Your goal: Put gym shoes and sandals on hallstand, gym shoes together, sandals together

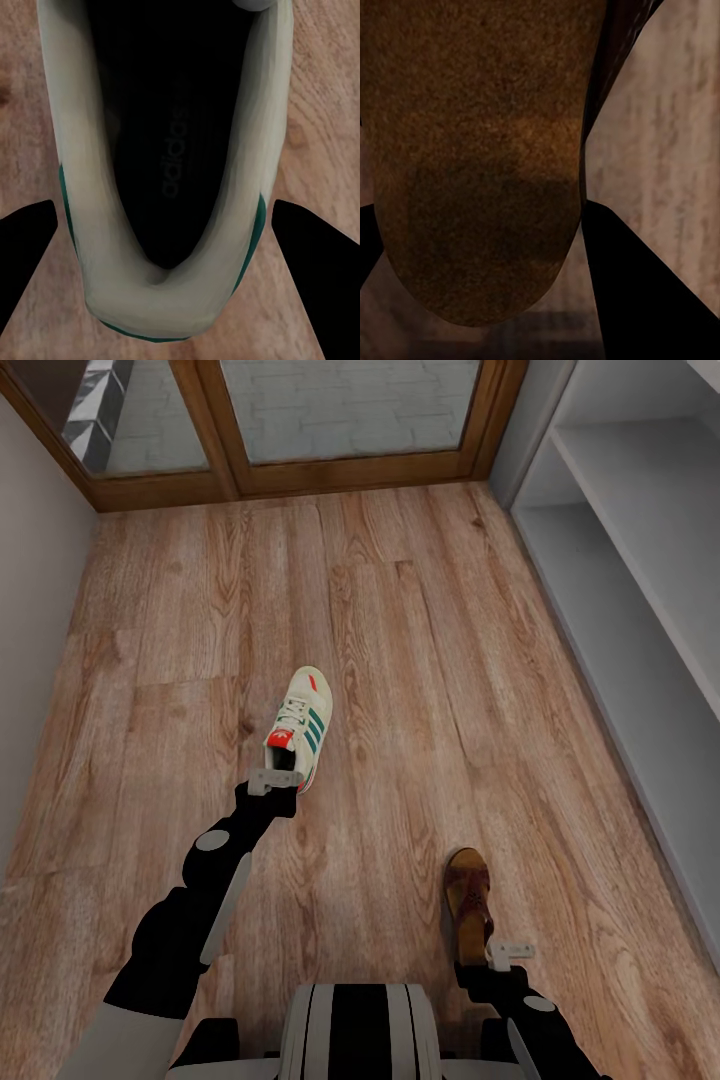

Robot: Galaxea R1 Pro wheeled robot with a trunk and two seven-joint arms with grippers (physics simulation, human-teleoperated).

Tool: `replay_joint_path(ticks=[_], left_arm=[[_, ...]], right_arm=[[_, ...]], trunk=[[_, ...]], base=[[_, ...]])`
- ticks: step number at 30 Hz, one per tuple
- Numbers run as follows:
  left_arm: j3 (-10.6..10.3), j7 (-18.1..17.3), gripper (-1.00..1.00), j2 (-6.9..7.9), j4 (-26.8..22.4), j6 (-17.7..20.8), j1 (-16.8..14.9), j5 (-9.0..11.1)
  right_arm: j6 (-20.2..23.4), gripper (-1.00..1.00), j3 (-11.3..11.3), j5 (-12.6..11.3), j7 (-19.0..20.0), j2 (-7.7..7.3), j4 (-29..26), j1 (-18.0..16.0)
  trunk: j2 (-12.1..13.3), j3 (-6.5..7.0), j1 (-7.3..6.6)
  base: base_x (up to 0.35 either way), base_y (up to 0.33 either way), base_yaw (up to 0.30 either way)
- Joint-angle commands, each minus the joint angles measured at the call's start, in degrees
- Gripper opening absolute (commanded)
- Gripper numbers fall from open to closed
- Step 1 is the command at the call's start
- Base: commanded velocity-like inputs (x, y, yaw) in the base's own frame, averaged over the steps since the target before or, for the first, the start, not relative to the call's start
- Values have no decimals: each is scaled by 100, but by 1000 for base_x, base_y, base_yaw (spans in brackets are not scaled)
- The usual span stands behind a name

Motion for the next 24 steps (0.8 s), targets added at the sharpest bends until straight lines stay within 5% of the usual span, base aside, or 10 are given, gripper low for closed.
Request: replay_joint_path(ticks=[1, 12, 24], left_arm=[[0, -4, -100, 0, 0, 0, 0, 1], [0, -4, -100, 0, 0, 0, 0, 2], [9, 3, -100, 0, 0, 0, 0, -1]], right_arm=[[-2, -100, 0, -17, -10, 0, 0, 0], [0, -100, 0, -17, -10, 0, -8, 0], [0, -100, 0, -17, 7, 0, -14, 0]], trunk=[[0, 0, 0], [0, 0, 0], [16, 266, -31]], base=[[0, 0, 0], [0, 0, 0], [0, 0, 0]])
